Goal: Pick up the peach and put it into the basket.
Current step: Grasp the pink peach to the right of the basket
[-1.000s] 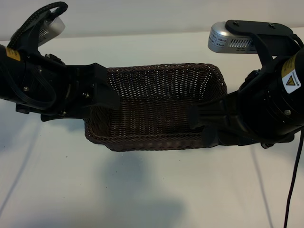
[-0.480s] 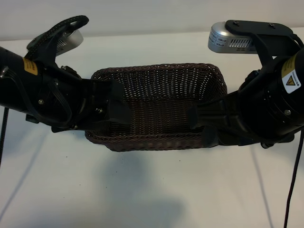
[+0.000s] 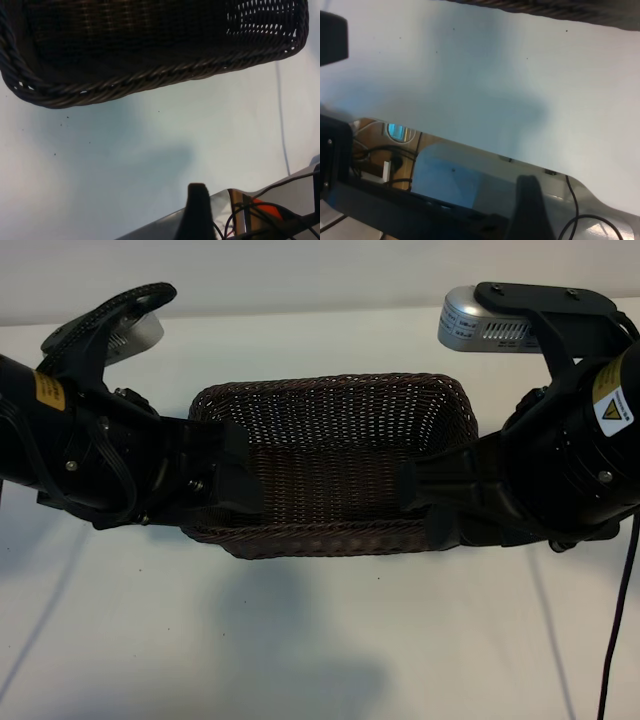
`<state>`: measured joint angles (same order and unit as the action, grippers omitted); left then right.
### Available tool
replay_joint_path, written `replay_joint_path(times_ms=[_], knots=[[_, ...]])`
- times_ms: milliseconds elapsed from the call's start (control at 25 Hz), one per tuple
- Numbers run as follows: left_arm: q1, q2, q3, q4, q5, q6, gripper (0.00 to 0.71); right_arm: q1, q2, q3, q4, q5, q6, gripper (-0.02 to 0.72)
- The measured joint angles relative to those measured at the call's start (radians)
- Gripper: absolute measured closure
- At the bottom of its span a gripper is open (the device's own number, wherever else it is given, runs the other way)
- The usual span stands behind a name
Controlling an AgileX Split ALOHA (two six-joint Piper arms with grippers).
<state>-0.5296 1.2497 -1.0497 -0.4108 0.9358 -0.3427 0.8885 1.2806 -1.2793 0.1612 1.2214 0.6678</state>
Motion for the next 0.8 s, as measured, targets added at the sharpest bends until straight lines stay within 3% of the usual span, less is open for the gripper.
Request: replay_joint_path(times_ms=[440,800], knots=[[0.000,0.000,0.001,0.007,-0.055,-0.041,0.146,0.000,0.000,0.000,0.000,0.000,-0.001,0.196],[-0.016,0.000,0.070,-0.010,-0.102,-0.056,0.146,0.000,0.000,0.000,0.000,0.000,-0.001,0.196]])
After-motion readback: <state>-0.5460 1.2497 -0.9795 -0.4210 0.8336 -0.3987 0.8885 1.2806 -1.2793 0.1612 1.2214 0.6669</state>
